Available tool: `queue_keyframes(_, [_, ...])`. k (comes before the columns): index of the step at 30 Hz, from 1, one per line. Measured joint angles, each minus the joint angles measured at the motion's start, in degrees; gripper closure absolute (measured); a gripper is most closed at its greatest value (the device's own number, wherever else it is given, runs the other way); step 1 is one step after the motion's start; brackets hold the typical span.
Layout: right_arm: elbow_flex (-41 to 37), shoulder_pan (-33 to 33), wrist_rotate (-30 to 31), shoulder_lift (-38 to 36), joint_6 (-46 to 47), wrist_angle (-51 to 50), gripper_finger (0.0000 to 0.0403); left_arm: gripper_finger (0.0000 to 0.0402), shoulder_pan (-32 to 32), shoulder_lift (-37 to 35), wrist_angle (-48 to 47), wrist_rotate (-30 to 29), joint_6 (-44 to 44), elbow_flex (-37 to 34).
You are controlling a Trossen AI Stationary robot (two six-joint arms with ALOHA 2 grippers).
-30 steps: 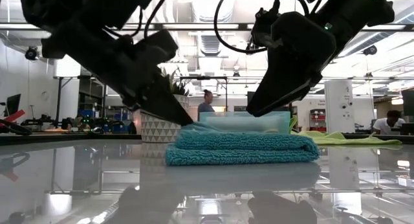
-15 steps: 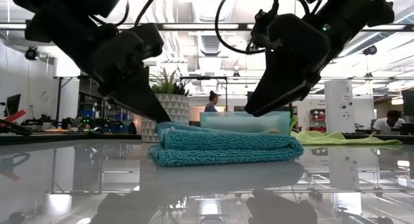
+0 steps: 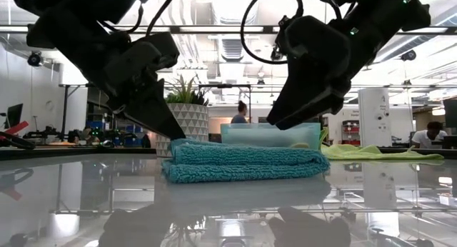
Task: Fold microfiber towels
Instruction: Fold the blue microfiber cloth, then put the folded blue microfiber cloth into the blue bin
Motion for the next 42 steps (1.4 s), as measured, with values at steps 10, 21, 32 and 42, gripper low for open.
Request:
queue_keyframes(10, [-0.02, -0.54, -0.04, 0.00, 1.96, 0.02, 0.0195, 0.0275, -0.07, -0.11, -7.75, 0.18, -1.44, 0.37])
queue_keyframes(21, [-1.09, -1.88, -3.73, 0.47, 7.99, 0.24, 0.0195, 0.0233, -1.14, -3.85, -12.63, 13.07, -1.50, 1.27])
queue_keyframes(32, [-1.20, -3.71, -9.86, 5.51, 11.55, 3.85, 0.0195, 0.0285, -7.15, 5.00, 4.92, 12.26, -2.60, 1.73])
queue_keyframes(42, [-1.13, -4.76, -15.50, 8.89, 11.89, 14.91, 0.0195, 0.0340, -6.78, 8.99, 7.12, 10.08, -2.54, 1.84])
